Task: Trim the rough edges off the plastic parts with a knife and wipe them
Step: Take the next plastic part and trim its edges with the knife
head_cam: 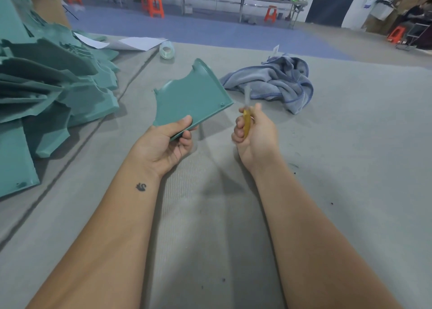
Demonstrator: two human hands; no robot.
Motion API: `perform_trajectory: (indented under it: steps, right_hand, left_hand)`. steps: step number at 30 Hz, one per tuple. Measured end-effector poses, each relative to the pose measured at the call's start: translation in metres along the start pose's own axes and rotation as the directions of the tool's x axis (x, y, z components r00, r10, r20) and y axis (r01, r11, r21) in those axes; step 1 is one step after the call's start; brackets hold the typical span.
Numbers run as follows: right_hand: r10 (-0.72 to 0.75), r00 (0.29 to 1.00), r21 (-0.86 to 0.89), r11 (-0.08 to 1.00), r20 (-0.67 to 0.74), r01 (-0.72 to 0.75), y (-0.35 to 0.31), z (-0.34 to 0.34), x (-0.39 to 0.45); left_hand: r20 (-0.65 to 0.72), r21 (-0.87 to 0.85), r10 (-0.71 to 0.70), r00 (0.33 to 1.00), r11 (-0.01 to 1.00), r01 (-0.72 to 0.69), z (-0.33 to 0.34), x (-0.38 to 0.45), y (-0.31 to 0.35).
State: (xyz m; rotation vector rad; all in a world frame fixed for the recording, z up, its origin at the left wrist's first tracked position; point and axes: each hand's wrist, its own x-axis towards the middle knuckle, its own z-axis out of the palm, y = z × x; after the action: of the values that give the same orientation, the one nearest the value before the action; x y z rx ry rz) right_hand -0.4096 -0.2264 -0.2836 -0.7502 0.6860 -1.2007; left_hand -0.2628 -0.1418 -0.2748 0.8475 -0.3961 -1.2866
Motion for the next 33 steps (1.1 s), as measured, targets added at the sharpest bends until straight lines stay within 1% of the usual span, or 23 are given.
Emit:
perform_trajectory:
  steps: [2,3,5,7,9,11,14,16,20,24,27,30,33]
  right_hand:
    - [0.026,0.999,0.025,0.999,0.024,-0.026,-0.005,-0.003,0.0]
    - [0.016,0.999,0.027,0.999,0.039,-0.017,-0.007,-0.003,-0.002]
    - [-0.043,0.997,0.013,0.999,0.067,0.043,-0.009,-0.004,-0.004]
    - [-0.098,0.993,-0.025,0.995,0.06,0.1,-0.009,-0.006,-0.003]
    - [-0.129,0.99,-0.044,0.99,0.052,0.131,-0.009,-0.007,-0.002]
    - [-0.146,0.986,-0.07,0.986,0.086,0.152,-0.008,-0.008,-0.001]
    - [-0.187,0.976,-0.15,0.968,0.114,0.203,-0.006,-0.008,-0.002]
    - [-0.22,0.971,-0.224,0.946,0.093,0.235,-0.005,-0.008,-0.003]
    - [-0.295,0.955,-0.413,0.865,0.042,0.285,-0.004,-0.009,-0.005]
    - [-0.32,0.947,-0.529,0.8,0.023,0.283,-0.006,-0.008,-0.005]
    - [-0.345,0.938,-0.587,0.753,0.03,0.296,-0.004,-0.008,-0.004]
    - [-0.346,0.937,-0.616,0.731,0.035,0.293,-0.001,-0.01,-0.001]
    - [-0.34,0.94,-0.639,0.718,0.025,0.276,0.001,-0.011,0.001]
  left_hand:
    - [0.014,0.026,0.025,1.0,0.999,-0.026,-0.001,0.0,0.0]
    - [0.019,0.037,0.034,0.999,0.999,-0.035,-0.001,0.001,0.0]
    - [0.017,0.061,0.04,0.999,0.997,-0.041,-0.001,0.001,-0.001]
    - [0.013,0.084,0.042,0.999,0.996,-0.043,-0.001,0.001,-0.001]
    - [0.011,0.099,0.042,0.999,0.994,-0.043,-0.001,0.002,-0.002]
    - [0.009,0.108,0.045,0.999,0.993,-0.046,-0.001,0.002,-0.002]
    - [-0.008,0.122,0.067,0.998,0.99,-0.065,-0.001,0.003,-0.002]
    - [-0.016,0.137,0.087,0.996,0.987,-0.084,-0.001,0.003,-0.002]
    - [-0.023,0.205,0.146,0.989,0.969,-0.139,-0.001,0.003,-0.003]
    - [0.002,0.301,0.212,0.977,0.932,-0.203,-0.001,0.003,-0.003]
    - [-0.017,0.384,0.257,0.966,0.894,-0.231,-0.002,0.005,-0.004]
    - [-0.002,0.491,0.307,0.952,0.829,-0.267,-0.003,0.006,-0.006]
    - [0.044,0.568,0.362,0.931,0.757,-0.322,-0.002,0.007,-0.007]
